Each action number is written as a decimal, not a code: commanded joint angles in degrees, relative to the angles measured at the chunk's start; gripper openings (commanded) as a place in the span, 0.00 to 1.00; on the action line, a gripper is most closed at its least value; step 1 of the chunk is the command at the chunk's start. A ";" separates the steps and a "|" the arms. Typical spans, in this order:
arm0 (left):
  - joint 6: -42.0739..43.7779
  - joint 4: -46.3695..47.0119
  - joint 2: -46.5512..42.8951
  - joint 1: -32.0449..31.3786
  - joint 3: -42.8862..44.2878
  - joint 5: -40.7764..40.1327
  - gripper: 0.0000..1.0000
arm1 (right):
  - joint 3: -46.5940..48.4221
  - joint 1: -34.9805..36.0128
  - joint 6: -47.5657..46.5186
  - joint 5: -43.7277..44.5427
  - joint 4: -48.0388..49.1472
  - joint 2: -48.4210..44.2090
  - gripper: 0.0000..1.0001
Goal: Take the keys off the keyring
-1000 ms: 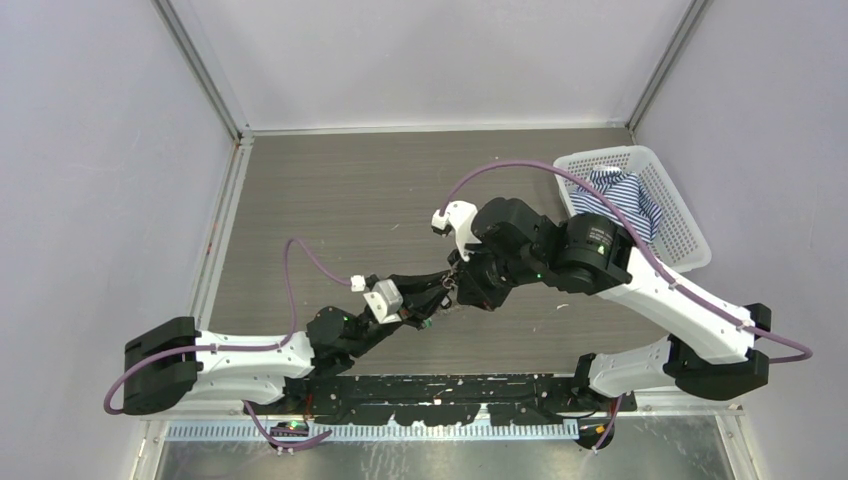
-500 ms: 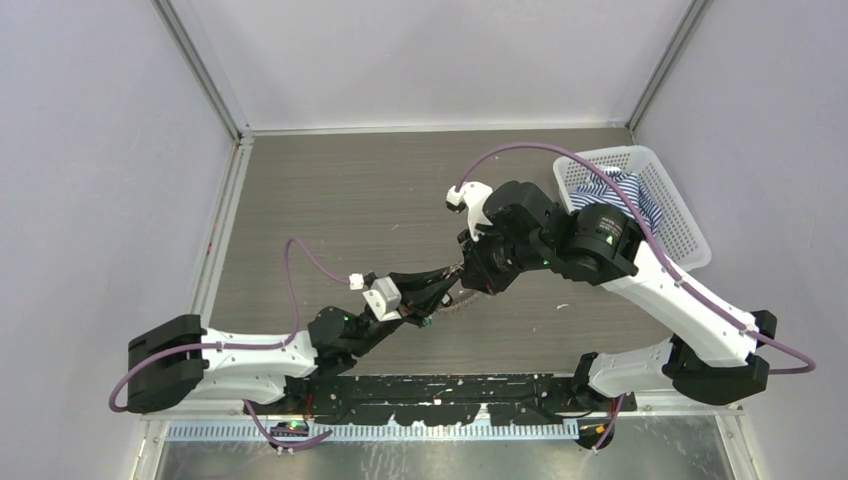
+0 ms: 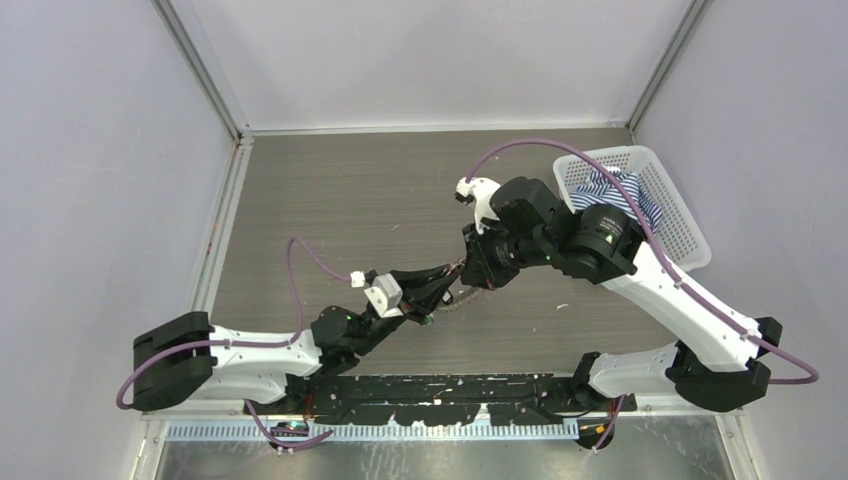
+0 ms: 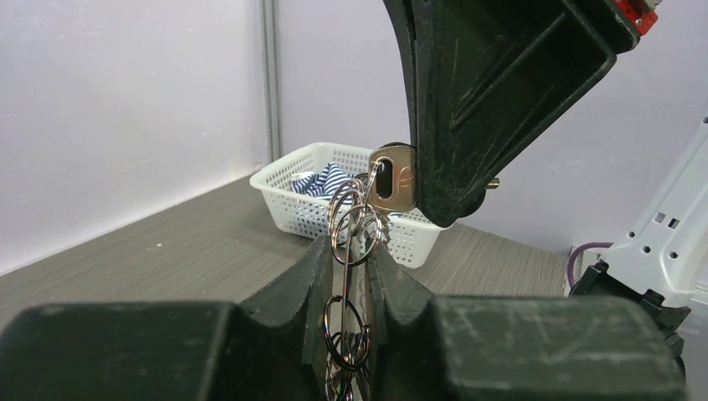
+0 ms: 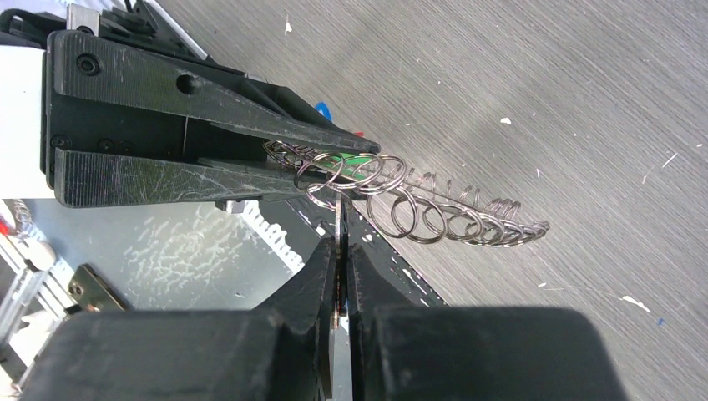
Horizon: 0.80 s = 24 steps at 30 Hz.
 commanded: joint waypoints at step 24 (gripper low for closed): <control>1.41 7.45 0.79 0.17 1.88 2.21 0.00 | -3.40 -6.76 4.39 -2.43 2.31 -2.20 0.01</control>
